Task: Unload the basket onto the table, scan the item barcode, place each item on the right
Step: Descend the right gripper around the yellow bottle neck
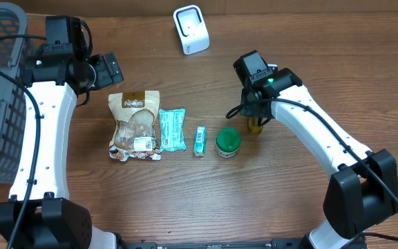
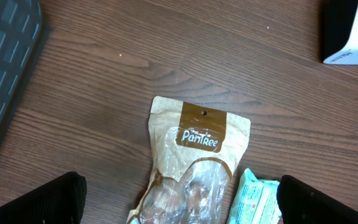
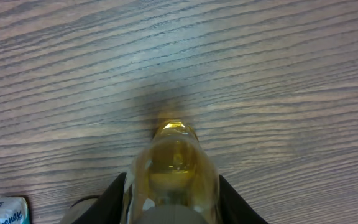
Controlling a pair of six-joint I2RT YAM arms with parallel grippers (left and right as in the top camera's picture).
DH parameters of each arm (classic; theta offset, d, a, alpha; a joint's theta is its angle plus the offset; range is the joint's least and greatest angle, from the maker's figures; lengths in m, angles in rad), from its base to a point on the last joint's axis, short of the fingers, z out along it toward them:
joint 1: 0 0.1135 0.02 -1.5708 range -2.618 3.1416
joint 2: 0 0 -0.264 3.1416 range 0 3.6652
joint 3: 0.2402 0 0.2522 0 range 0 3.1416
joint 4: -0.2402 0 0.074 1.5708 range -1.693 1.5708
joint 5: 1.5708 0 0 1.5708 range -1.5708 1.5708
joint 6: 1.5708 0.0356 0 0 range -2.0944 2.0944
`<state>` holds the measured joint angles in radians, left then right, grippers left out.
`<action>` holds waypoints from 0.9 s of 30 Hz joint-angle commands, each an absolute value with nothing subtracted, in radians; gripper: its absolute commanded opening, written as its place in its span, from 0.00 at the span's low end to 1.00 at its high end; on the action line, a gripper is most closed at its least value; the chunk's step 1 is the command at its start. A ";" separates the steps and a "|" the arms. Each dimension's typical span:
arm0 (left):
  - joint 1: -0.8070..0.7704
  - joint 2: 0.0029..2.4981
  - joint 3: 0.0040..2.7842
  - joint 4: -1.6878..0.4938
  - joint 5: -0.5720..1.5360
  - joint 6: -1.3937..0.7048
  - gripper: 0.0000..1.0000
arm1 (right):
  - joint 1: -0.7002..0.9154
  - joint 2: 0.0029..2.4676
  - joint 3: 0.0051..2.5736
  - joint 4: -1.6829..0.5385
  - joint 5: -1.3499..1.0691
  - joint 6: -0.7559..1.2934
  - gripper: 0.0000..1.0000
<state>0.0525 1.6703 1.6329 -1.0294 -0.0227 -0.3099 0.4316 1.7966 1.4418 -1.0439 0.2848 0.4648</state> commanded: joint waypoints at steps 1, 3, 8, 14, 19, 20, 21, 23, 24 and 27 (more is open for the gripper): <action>0.046 1.668 1.640 -1.029 -0.030 -0.302 1.00 | 0.424 1.795 1.481 -1.052 0.287 0.455 0.61; 0.046 1.668 1.640 -1.029 -0.029 -0.302 1.00 | 0.424 1.795 1.481 -1.048 0.287 0.455 0.91; 0.046 1.668 1.640 -1.029 -0.030 -0.302 0.99 | 0.404 1.795 1.551 -1.087 0.243 0.442 1.00; 0.046 1.668 1.640 -1.029 -0.030 -0.302 1.00 | 0.334 1.796 1.664 -1.211 0.129 0.436 1.00; 0.046 1.668 1.640 -1.029 -0.030 -0.302 1.00 | 0.317 1.799 1.645 -1.247 0.130 0.431 1.00; 0.046 1.668 1.640 -1.029 -0.030 -0.302 1.00 | 0.321 1.799 1.641 -1.248 0.130 0.428 1.00; 0.046 1.668 1.640 -1.029 -0.029 -0.302 0.99 | 0.326 1.800 1.639 -1.248 0.130 0.429 1.00; 0.046 1.668 1.640 -1.029 -0.030 -0.302 1.00 | 0.328 1.800 1.634 -1.251 0.129 0.429 1.00; 0.046 1.668 1.640 -1.029 -0.030 -0.302 1.00 | 0.328 1.801 1.634 -1.251 0.129 0.429 1.00; 0.046 1.668 1.640 -1.029 -0.030 -0.302 1.00 | 0.328 1.803 1.633 -1.238 0.125 0.428 1.00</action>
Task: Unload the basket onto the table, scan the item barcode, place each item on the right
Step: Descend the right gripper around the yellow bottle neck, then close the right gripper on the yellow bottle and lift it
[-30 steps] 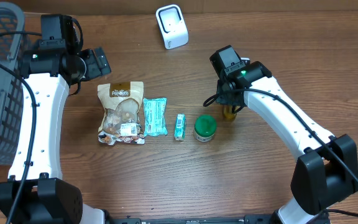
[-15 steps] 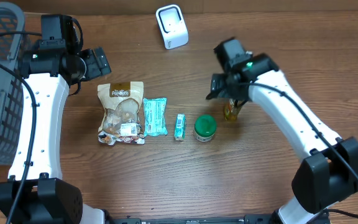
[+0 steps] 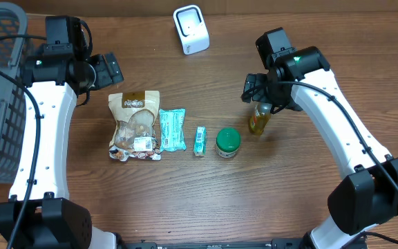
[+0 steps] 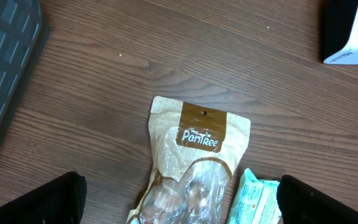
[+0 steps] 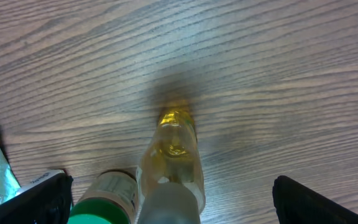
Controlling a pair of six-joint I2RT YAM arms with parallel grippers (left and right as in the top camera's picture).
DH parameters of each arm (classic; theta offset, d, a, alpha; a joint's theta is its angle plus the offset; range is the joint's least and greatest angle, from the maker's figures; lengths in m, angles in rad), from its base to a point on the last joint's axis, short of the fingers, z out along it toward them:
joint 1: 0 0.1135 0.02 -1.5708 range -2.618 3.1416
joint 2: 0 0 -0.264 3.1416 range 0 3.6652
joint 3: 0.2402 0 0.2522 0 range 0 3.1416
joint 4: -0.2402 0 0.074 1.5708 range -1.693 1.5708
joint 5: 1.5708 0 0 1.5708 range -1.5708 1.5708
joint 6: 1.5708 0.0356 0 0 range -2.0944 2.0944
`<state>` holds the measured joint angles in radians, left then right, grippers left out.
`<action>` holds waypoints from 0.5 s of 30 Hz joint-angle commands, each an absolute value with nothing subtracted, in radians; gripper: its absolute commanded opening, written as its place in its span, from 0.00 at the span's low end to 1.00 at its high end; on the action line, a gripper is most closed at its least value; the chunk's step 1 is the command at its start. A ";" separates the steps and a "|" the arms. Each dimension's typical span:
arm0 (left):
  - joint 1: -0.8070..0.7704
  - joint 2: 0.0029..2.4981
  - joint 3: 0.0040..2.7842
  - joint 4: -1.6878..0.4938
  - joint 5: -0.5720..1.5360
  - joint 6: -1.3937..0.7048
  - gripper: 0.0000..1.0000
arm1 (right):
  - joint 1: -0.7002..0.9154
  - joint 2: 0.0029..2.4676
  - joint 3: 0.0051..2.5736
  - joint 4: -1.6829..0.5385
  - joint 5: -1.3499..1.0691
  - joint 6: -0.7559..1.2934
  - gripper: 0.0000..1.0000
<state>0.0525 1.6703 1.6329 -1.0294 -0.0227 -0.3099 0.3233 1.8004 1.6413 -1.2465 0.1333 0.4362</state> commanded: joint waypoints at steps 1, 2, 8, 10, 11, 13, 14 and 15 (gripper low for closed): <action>0.046 1.668 1.640 -1.029 -0.030 -0.302 1.00 | 0.328 1.803 1.633 -1.235 0.125 0.417 1.00; 0.046 1.668 1.640 -1.029 -0.030 -0.302 0.99 | 0.328 1.803 1.633 -1.236 0.125 0.417 1.00; 0.046 1.668 1.640 -1.029 -0.030 -0.302 1.00 | 0.328 1.803 1.622 -1.247 0.126 0.417 0.77; 0.046 1.668 1.640 -1.029 -0.030 -0.302 1.00 | 0.328 1.803 1.607 -1.240 0.126 0.417 0.77; 0.046 1.668 1.640 -1.029 -0.030 -0.302 0.99 | 0.328 1.803 1.590 -1.230 0.126 0.417 0.77; 0.046 1.668 1.640 -1.029 -0.029 -0.302 1.00 | 0.328 1.803 1.557 -1.206 0.126 0.413 0.77; 0.046 1.668 1.640 -1.029 -0.030 -0.302 1.00 | 0.328 1.803 1.538 -1.189 0.126 0.413 0.77; 0.046 1.668 1.640 -1.029 -0.030 -0.302 1.00 | 0.328 1.803 1.531 -1.179 0.126 0.413 0.77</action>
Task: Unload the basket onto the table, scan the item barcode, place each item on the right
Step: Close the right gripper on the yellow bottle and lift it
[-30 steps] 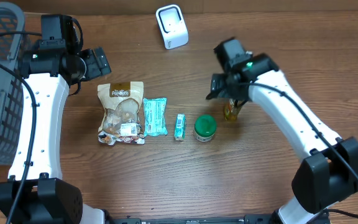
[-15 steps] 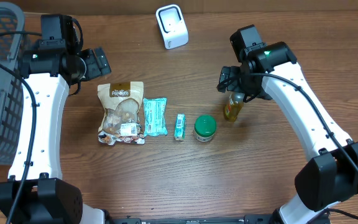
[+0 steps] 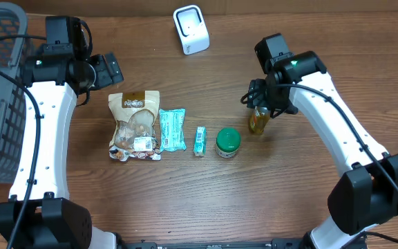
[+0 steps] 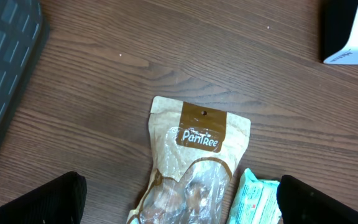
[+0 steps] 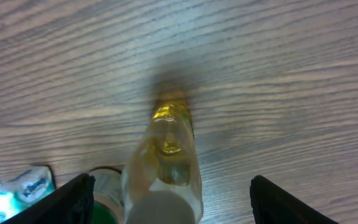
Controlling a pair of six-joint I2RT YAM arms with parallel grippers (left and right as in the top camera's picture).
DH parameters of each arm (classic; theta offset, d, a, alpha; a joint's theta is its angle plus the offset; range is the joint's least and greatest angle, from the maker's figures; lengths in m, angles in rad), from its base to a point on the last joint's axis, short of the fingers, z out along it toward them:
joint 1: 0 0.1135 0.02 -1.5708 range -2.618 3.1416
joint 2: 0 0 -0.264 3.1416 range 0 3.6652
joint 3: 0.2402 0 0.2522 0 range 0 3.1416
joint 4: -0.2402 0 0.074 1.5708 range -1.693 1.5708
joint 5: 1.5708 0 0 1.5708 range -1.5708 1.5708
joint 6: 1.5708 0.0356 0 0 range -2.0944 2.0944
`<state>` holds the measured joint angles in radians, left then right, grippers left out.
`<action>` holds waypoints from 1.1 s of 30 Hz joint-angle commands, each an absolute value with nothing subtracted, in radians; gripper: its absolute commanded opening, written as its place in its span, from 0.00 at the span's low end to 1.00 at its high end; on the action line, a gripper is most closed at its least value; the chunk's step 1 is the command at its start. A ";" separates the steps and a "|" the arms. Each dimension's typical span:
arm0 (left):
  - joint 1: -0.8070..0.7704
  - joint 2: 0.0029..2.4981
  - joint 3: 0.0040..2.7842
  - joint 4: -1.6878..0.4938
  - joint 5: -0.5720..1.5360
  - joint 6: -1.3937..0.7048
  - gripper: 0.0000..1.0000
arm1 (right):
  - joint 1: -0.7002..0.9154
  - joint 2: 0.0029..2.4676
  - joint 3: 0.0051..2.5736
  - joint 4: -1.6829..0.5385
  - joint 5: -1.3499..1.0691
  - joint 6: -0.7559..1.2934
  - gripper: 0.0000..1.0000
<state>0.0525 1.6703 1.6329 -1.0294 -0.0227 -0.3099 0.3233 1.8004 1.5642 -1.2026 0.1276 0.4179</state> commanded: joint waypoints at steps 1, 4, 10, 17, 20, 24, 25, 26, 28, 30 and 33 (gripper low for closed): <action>0.046 1.668 1.640 -1.029 -0.030 -0.302 1.00 | 0.328 1.803 1.523 -1.171 0.126 0.411 0.76; 0.046 1.668 1.640 -1.029 -0.030 -0.302 1.00 | 0.328 1.803 1.497 -1.147 0.126 0.390 0.76; 0.046 1.668 1.640 -1.029 -0.030 -0.302 0.99 | 0.328 1.803 1.464 -1.097 0.126 0.383 0.73; 0.046 1.668 1.640 -1.029 -0.030 -0.302 1.00 | 0.328 1.803 1.415 -1.069 0.126 0.384 0.72; 0.046 1.668 1.640 -1.029 -0.030 -0.302 1.00 | 0.328 1.803 1.415 -1.060 0.125 0.384 0.65; 0.046 1.668 1.640 -1.029 -0.030 -0.302 1.00 | 0.328 1.803 1.415 -1.068 0.125 0.384 0.61; 0.046 1.668 1.640 -1.029 -0.030 -0.302 0.99 | 0.328 1.803 1.415 -1.067 0.125 0.384 0.60; 0.046 1.668 1.640 -1.029 -0.030 -0.302 0.99 | 0.328 1.803 1.415 -1.067 0.125 0.384 0.59; 0.046 1.668 1.640 -1.029 -0.030 -0.302 0.99 | 0.328 1.803 1.415 -1.067 0.125 0.384 0.55; 0.046 1.668 1.640 -1.029 -0.030 -0.302 0.99 | 0.328 1.803 1.415 -1.067 0.125 0.385 0.53; 0.046 1.668 1.640 -1.029 -0.030 -0.302 0.99 | 0.328 1.803 1.415 -1.067 0.125 0.385 0.50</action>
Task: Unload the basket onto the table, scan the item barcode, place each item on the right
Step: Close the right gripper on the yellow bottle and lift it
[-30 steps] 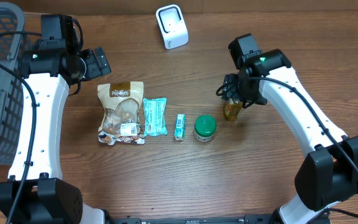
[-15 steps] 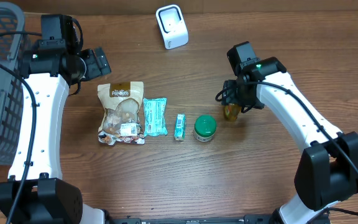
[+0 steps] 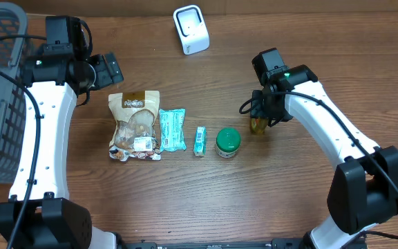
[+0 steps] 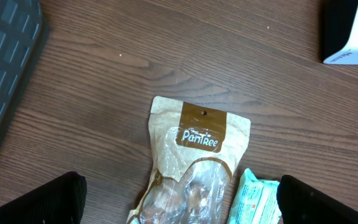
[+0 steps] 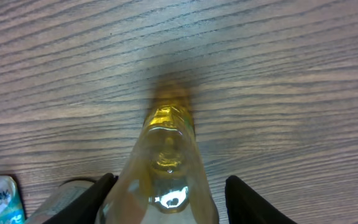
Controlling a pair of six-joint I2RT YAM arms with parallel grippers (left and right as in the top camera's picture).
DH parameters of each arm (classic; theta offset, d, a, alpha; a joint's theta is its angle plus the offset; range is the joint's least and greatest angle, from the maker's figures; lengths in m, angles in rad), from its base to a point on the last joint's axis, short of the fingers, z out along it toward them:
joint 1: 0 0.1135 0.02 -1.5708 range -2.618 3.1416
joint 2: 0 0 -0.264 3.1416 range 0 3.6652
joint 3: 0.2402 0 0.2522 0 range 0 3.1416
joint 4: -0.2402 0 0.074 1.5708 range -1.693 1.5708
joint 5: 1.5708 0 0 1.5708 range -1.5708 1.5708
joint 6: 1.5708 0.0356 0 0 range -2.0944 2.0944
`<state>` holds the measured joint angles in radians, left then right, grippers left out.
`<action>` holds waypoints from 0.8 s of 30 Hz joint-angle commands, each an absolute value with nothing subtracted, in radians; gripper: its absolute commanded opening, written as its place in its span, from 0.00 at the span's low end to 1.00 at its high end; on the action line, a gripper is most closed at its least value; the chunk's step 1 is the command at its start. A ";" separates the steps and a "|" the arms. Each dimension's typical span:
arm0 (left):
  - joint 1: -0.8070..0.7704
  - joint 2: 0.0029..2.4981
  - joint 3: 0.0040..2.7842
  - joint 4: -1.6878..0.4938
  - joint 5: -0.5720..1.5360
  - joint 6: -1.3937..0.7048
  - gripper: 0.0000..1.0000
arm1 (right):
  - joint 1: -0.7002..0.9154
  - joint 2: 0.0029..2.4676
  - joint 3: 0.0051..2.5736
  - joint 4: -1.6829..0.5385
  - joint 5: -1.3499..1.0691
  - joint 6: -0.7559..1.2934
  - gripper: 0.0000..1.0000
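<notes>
A small clear bottle of yellow liquid [image 3: 258,125] stands upright on the wooden table, right of a green-lidded jar [image 3: 228,142]. My right gripper [image 3: 262,111] is down over the bottle [image 5: 166,162]. Its black fingers [image 5: 86,199] flank the bottle closely; the left one is against the glass and a narrow gap shows at the right one. The gripper [image 5: 169,202] reads as open. The white scanner [image 3: 191,29] stands at the table's far edge. My left gripper [image 3: 106,69] hangs open over the top of a brown snack pouch [image 4: 197,155], holding nothing.
A teal packet [image 3: 172,129] and a small teal box [image 3: 200,140] lie between the pouch [image 3: 135,126] and the jar. A grey basket fills the far left. The scanner's corner [image 4: 350,31] shows in the left wrist view.
My right gripper's fingers have drawn in from a wide spread to close beside the bottle, and the wrist sits lower over it. The left arm and the other items have not moved.
First my right gripper was shut on the bottle standing on the table. Then it was wide open above the bottle, which stayed upright. After that the fingers stood narrower, and now they sit close on both sides of it. The left arm stayed still.
</notes>
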<state>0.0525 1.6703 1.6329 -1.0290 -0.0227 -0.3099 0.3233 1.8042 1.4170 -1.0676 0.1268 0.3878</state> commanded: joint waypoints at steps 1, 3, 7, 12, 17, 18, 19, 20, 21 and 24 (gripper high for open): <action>0.046 1.668 1.640 -1.029 -0.030 -0.302 1.00 | 0.328 1.803 1.415 -1.067 0.125 0.385 0.50; 0.046 1.668 1.640 -1.029 -0.030 -0.302 1.00 | 0.328 1.803 1.415 -1.067 0.125 0.388 0.51; 0.046 1.668 1.640 -1.029 -0.030 -0.302 1.00 | 0.328 1.803 1.415 -1.067 0.125 0.388 0.51; 0.046 1.668 1.640 -1.029 -0.030 -0.302 0.99 | 0.328 1.803 1.415 -1.067 0.125 0.388 0.52; 0.046 1.668 1.640 -1.029 -0.030 -0.302 1.00 | 0.328 1.803 1.415 -1.067 0.125 0.388 0.51; 0.046 1.668 1.640 -1.029 -0.030 -0.302 0.99 | 0.328 1.803 1.415 -1.067 0.125 0.388 0.51; 0.046 1.668 1.640 -1.029 -0.030 -0.302 1.00 | 0.328 1.803 1.415 -1.068 0.125 0.388 0.52; 0.046 1.668 1.640 -1.029 -0.029 -0.302 1.00 | 0.328 1.803 1.415 -1.067 0.125 0.388 0.52; 0.046 1.668 1.640 -1.029 -0.030 -0.302 1.00 | 0.328 1.803 1.415 -1.067 0.125 0.388 0.51; 0.046 1.668 1.640 -1.029 -0.030 -0.302 1.00 | 0.328 1.803 1.415 -1.067 0.125 0.388 0.52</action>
<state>0.0525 1.6703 1.6329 -1.0290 -0.0227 -0.3099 0.3233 1.8042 1.4170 -1.0676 0.1268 0.3874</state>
